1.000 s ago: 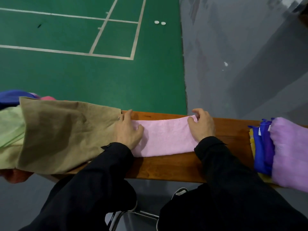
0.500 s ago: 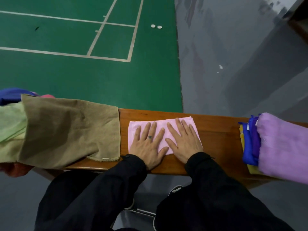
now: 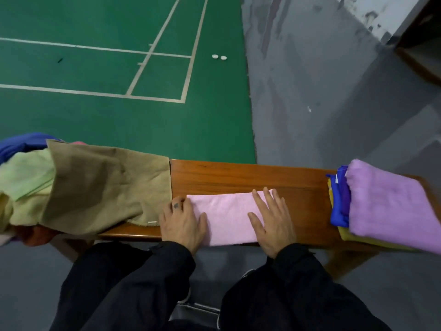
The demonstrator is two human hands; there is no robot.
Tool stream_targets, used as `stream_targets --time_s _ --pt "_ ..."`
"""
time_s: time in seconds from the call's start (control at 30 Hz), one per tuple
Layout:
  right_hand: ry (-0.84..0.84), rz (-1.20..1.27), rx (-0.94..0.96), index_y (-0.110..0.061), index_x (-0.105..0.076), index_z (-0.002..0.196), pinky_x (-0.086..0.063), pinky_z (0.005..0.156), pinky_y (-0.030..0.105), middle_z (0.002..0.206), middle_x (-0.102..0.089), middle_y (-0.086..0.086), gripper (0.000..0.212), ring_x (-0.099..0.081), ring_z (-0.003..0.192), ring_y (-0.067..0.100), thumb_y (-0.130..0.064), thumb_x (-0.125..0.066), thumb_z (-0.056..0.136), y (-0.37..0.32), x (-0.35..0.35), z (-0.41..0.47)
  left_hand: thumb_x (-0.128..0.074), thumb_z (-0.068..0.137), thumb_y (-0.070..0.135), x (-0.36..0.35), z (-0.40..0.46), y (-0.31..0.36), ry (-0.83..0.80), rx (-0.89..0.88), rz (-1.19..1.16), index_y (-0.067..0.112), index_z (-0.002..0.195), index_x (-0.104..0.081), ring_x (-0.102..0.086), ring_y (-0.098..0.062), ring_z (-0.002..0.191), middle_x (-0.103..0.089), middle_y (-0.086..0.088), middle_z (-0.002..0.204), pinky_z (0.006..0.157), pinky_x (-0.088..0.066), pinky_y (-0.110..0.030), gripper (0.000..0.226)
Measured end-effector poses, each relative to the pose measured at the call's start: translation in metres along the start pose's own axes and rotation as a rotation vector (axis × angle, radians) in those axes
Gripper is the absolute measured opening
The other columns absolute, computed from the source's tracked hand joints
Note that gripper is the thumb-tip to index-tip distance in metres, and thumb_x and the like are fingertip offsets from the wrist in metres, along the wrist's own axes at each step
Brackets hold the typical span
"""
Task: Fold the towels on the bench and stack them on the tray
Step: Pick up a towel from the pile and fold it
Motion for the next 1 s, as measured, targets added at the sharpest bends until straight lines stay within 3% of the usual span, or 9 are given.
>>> stream_targets --time_s 0.1,0.23,0.33,0.4,0.53,0.6,0.67,0.8,1.0 --pt "0.028 0.068 0.014 -0.035 -0.017 0.162 0.000 0.127 0.041 0.171 -0.011 -0.002 0.077 0.000 0.159 0.017 -0.073 0.000 0.098 -0.002 0.003 -0.008 -0.048 0.094 0.054 0.007 0.004 0.000 -0.090 0.048 0.024 0.019 0.123 -0.057 -0.049 -0.030 0.120 -0.053 -0.009 0.133 0.100 -0.041 -0.044 0.046" --pt "0.105 0.272 -0.006 -0.035 -0.021 0.161 -0.012 0.128 0.042 0.169 -0.019 -0.008 0.073 -0.006 0.158 0.009 -0.073 -0.015 0.099 -0.006 0.013 -0.018 -0.054 0.094 0.025 0.005 0.011 0.006 -0.110 0.076 -0.284 0.018 0.108 -0.058 -0.052 -0.034 0.106 -0.057 -0.013 0.118 0.095 -0.043 -0.043 0.016" --pt "0.169 0.355 0.007 -0.036 -0.022 0.161 -0.021 0.125 0.040 0.168 -0.024 -0.011 0.068 -0.011 0.156 0.005 -0.067 -0.027 0.101 -0.003 0.022 -0.029 -0.050 0.095 0.013 0.015 0.010 0.008 -0.077 0.113 -0.418 0.017 0.104 -0.047 -0.052 -0.029 0.079 -0.059 -0.008 0.092 0.075 -0.041 -0.041 0.011" --pt "0.197 0.402 0.004 -0.038 -0.022 0.160 -0.024 0.124 0.041 0.167 -0.026 -0.013 0.067 -0.015 0.156 0.005 -0.067 -0.031 0.100 0.001 0.028 -0.035 -0.050 0.096 0.013 0.018 0.016 0.003 -0.105 0.208 -0.482 0.014 0.107 -0.044 -0.053 -0.031 0.075 -0.058 -0.010 0.086 0.072 -0.040 -0.040 0.012" --pt "0.222 0.451 -0.040 -0.034 -0.025 0.160 -0.026 0.123 0.041 0.165 -0.025 -0.019 0.071 -0.018 0.153 0.002 -0.068 -0.032 0.098 0.009 0.036 -0.047 -0.067 0.092 0.019 0.022 0.033 -0.019 -0.125 0.240 -0.627 0.005 0.135 -0.047 -0.061 -0.040 0.108 -0.063 -0.020 0.114 0.093 -0.044 -0.039 0.049" --pt "0.221 0.481 -0.060 -0.038 -0.023 0.159 -0.026 0.123 0.041 0.164 -0.024 -0.021 0.069 -0.018 0.151 0.000 -0.067 -0.034 0.098 0.012 0.037 -0.054 -0.072 0.090 0.018 0.032 0.033 -0.022 -0.114 0.233 -0.786 0.008 0.144 -0.042 -0.061 -0.037 0.108 -0.061 -0.013 0.104 0.095 -0.045 -0.037 0.063" --pt "0.215 0.496 -0.075 -0.044 -0.018 0.158 -0.025 0.122 0.041 0.163 -0.022 -0.024 0.067 -0.018 0.150 -0.001 -0.067 -0.034 0.097 0.014 0.036 -0.058 -0.074 0.090 0.018 0.044 0.030 -0.015 -0.088 0.187 -0.910 0.013 0.147 -0.041 -0.061 -0.030 0.101 -0.057 -0.007 0.097 0.092 -0.049 -0.035 0.066" --pt "0.236 0.522 -0.093 -0.051 -0.017 0.155 -0.030 0.121 0.045 0.163 -0.023 -0.023 0.064 -0.022 0.151 0.001 -0.067 -0.037 0.096 0.016 0.034 -0.064 -0.076 0.087 0.019 0.065 0.026 0.029 -0.043 -0.010 -0.973 0.020 0.146 -0.042 -0.061 -0.018 0.108 -0.059 -0.005 0.119 0.100 -0.052 -0.039 0.068" --pt "0.337 0.599 -0.103 -0.034 -0.029 0.160 -0.036 0.119 0.046 0.164 -0.032 -0.015 0.067 -0.030 0.150 0.005 -0.056 -0.044 0.099 0.021 0.037 -0.081 -0.070 0.090 0.020 0.060 0.017 0.127 -0.194 -0.205 -0.839 0.025 0.148 -0.036 -0.066 -0.020 0.103 -0.064 -0.011 0.127 0.088 -0.054 -0.030 0.068"
Point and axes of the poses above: each hand's wrist, its own z-axis towards the middle knuckle, its own x-axis out of the back of the hand, y = z × x, the point moved 2 cm from there along z, towards the middle knuckle
